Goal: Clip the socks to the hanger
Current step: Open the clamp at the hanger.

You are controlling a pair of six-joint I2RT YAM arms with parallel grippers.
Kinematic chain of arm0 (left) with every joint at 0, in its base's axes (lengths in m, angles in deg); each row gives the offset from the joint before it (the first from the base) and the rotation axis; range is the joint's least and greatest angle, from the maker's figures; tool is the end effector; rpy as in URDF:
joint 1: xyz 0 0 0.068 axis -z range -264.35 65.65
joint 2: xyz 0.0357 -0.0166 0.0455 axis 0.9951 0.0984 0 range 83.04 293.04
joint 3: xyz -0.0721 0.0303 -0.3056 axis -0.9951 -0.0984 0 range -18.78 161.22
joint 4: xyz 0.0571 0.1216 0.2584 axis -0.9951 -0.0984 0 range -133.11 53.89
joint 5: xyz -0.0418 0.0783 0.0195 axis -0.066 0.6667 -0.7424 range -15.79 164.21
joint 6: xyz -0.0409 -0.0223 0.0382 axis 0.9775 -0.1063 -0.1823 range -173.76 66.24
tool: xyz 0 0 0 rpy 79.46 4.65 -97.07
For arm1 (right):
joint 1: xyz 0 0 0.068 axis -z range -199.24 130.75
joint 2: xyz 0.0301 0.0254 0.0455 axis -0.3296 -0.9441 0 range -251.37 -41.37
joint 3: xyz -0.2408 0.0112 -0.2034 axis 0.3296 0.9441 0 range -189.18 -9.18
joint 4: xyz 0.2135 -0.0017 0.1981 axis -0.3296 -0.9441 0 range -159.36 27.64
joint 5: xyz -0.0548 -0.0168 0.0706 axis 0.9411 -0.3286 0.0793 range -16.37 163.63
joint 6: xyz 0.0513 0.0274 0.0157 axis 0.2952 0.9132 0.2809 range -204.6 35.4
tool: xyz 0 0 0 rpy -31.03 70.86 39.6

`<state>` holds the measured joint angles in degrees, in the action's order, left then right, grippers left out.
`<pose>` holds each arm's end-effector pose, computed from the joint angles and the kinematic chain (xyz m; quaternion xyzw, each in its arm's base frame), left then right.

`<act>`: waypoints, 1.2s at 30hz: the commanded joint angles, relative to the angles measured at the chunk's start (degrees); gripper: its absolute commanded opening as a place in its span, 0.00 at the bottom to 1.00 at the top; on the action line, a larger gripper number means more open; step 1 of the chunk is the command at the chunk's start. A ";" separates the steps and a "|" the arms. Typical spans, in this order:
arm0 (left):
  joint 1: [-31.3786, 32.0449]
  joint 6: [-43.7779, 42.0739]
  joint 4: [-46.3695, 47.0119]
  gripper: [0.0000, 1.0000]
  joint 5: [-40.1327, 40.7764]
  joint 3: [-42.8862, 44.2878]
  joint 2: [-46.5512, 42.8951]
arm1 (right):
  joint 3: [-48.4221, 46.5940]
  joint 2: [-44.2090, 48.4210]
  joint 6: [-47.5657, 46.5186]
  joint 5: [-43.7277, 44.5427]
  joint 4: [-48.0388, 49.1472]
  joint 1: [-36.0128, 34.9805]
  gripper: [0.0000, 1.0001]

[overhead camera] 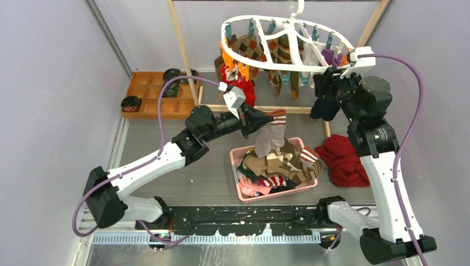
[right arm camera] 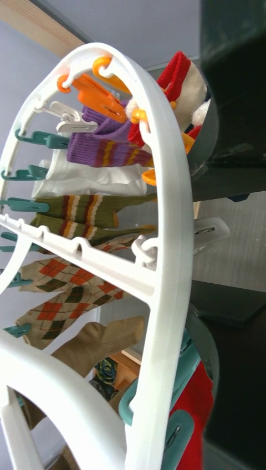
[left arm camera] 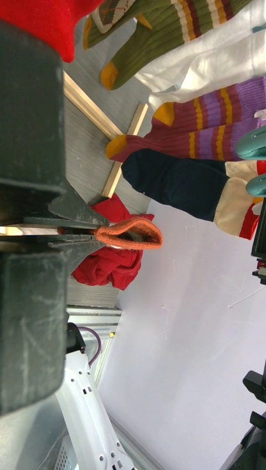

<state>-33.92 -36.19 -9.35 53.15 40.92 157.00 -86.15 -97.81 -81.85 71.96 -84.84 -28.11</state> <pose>0.1982 -0.2650 0.4244 0.3108 0.5499 -0.5236 0.5717 0.2038 0.0331 0.5191 -0.0485 0.7174 0.0807 0.6903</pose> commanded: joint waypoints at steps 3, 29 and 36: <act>-0.34 -0.51 3.65 0.00 -0.39 2.66 0.39 | 2.09 0.74 -1.20 1.23 9.42 0.17 0.57; -0.34 0.02 4.26 0.00 -0.74 3.78 1.91 | 3.96 0.99 -0.28 5.50 14.92 -0.53 0.31; -0.34 0.58 4.88 0.00 -0.82 3.84 2.18 | 1.48 1.06 1.81 5.70 10.25 -1.03 0.14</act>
<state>-33.92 -36.06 -8.85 53.15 42.17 158.88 -81.08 -97.73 -81.83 76.97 -73.39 -28.54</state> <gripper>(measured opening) 0.026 0.301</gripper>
